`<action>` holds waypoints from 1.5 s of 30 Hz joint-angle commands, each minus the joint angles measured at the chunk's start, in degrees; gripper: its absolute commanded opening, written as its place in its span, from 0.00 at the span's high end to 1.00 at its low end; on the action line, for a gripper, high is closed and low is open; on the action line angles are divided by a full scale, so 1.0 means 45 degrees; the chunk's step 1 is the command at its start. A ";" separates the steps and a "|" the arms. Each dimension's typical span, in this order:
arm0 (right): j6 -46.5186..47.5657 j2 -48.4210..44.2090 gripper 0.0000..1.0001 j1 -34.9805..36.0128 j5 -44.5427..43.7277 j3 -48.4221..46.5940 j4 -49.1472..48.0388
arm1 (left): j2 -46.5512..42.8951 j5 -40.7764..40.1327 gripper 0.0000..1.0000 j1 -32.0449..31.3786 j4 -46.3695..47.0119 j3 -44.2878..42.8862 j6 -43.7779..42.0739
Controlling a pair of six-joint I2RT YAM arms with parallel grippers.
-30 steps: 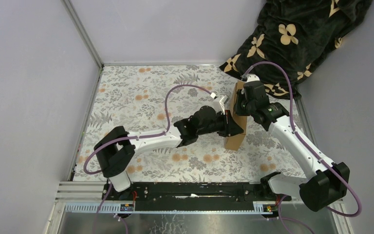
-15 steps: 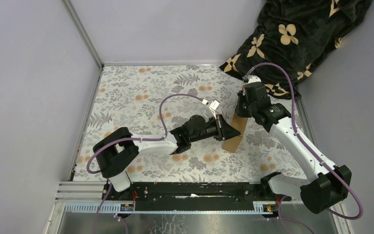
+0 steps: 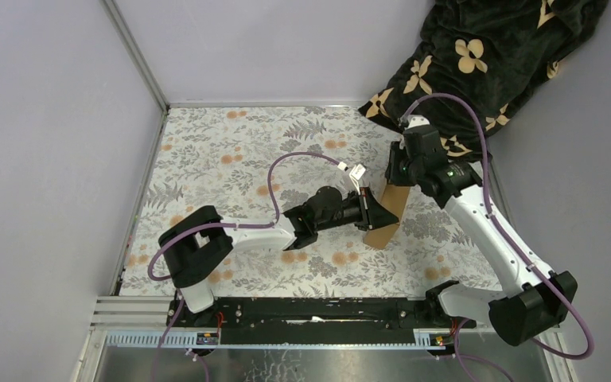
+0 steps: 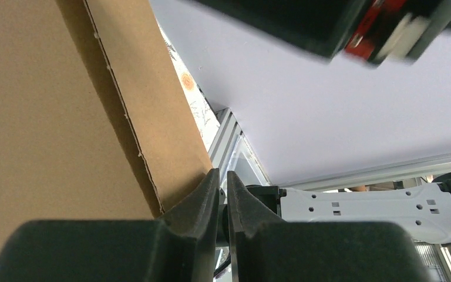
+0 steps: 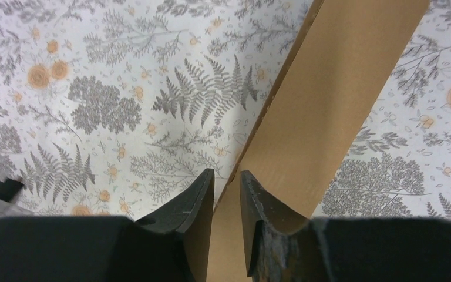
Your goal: Fold the paper box
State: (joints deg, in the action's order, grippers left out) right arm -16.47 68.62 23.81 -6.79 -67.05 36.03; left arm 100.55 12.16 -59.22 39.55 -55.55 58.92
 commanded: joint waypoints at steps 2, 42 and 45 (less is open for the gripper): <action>0.0455 0.0955 0.69 -0.0793 0.0100 -0.1887 0.0189 | 0.0728 -0.0092 0.82 -0.0062 -0.3899 0.0600 -0.1014; 0.0093 0.5767 0.85 -0.3416 0.0566 -0.1258 -0.0951 | 0.0552 0.0286 0.83 0.0289 -0.3647 0.0862 -0.1129; 0.0006 0.5248 0.85 -0.3417 0.1036 -0.1446 -0.1371 | 0.0510 0.0313 0.83 0.0289 -0.3736 0.0798 -0.1185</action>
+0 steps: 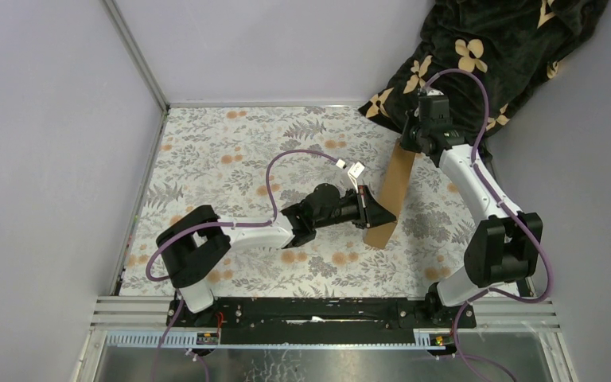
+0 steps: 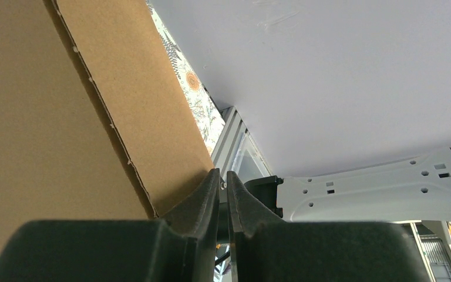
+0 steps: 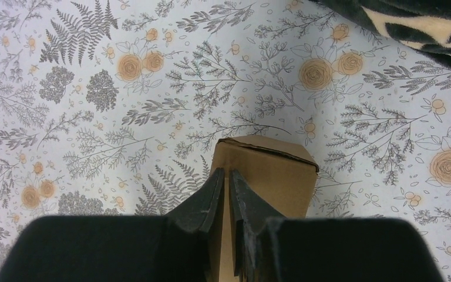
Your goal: Fold the paper box
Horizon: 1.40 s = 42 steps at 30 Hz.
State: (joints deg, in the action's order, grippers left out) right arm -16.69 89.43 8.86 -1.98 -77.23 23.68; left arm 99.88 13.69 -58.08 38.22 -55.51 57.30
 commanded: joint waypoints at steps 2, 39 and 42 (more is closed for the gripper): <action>0.0073 0.0228 0.83 -0.0095 -0.0034 0.0121 0.1373 | 0.0662 -0.0044 0.83 0.0037 -0.3528 0.0720 -0.0876; 0.0277 0.0373 0.83 -0.0094 0.0009 -0.2984 0.1513 | 0.0374 -0.0020 0.83 0.0093 -0.4162 0.0120 -0.1346; 0.0329 0.0080 0.83 -0.0095 0.0391 -0.3282 0.1836 | 0.0179 -0.0110 0.83 0.0160 -0.4455 -0.0149 -0.1570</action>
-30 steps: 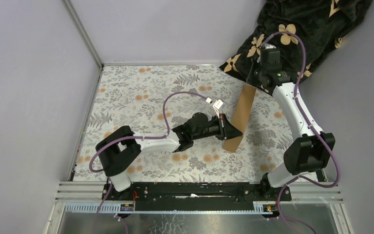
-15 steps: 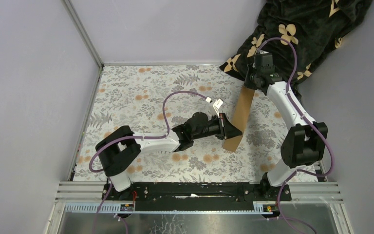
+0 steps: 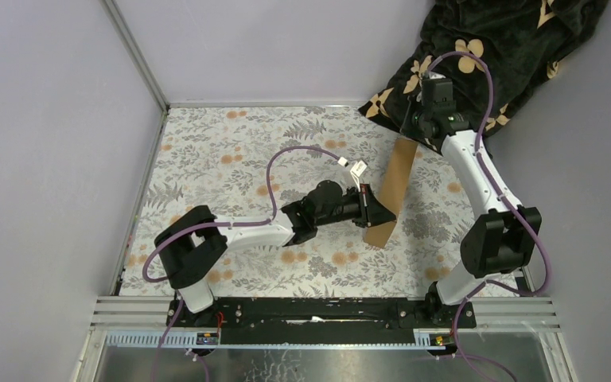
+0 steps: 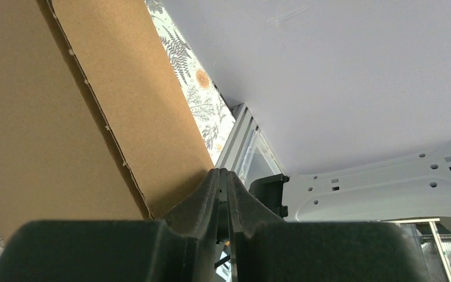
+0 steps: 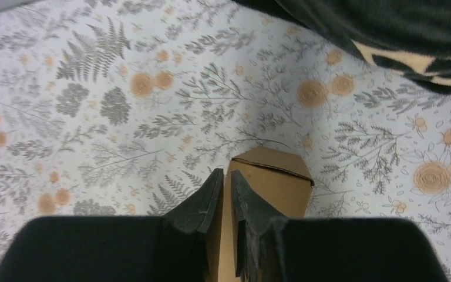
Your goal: Fold the paper box
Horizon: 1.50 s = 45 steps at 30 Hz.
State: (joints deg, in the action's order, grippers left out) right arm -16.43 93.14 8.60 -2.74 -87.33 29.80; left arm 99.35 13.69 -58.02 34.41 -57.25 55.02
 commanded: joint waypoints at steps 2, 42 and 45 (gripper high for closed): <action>0.0252 -0.1064 0.83 -0.0027 0.1134 -0.0729 0.0602 | 0.0220 -0.0076 0.82 0.0256 -0.3736 0.0115 -0.1175; -0.0155 -0.2964 0.84 0.0081 0.2408 0.4560 0.0626 | -0.2267 0.0082 0.94 0.1057 -0.5737 -0.2023 -0.3814; -0.0139 -0.2964 0.84 0.0081 0.2421 0.4623 0.0609 | -0.2236 0.0056 0.94 0.1074 -0.5753 -0.2043 -0.3942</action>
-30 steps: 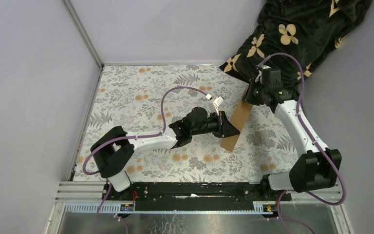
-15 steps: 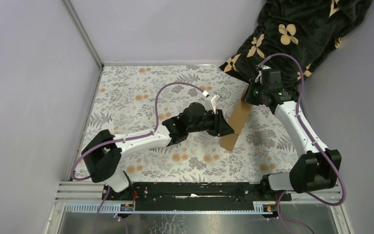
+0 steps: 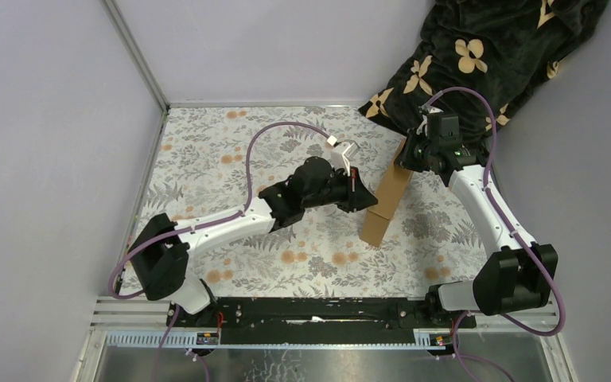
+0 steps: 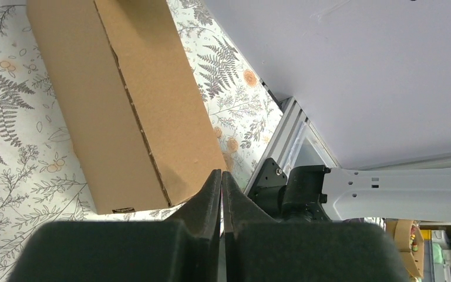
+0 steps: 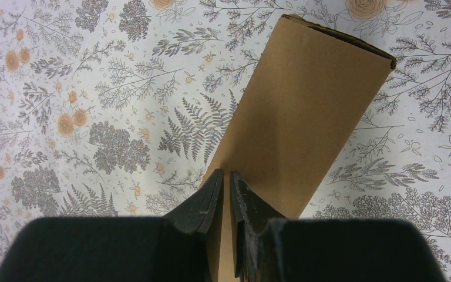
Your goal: Fold the paper box
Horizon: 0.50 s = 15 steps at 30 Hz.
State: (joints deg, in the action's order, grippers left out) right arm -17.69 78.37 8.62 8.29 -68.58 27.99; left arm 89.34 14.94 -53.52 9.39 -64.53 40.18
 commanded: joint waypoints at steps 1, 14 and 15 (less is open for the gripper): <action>0.0126 0.0309 0.84 0.0076 -0.0035 0.0481 0.0986 | 0.0041 -0.0198 0.94 0.0064 -0.0216 -0.0442 -0.0665; 0.0161 0.0183 0.84 0.0076 -0.0115 0.0962 0.0831 | 0.1234 0.0370 0.96 -0.0225 0.2841 0.3618 0.1434; 0.0169 0.0168 0.84 0.0076 -0.0133 0.0962 0.0848 | 0.1379 0.0315 0.96 -0.0425 0.3215 0.4070 0.1648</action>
State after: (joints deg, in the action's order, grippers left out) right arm -17.80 77.80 8.62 8.86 -67.18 26.06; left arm 91.07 15.29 -53.56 21.47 -55.55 43.13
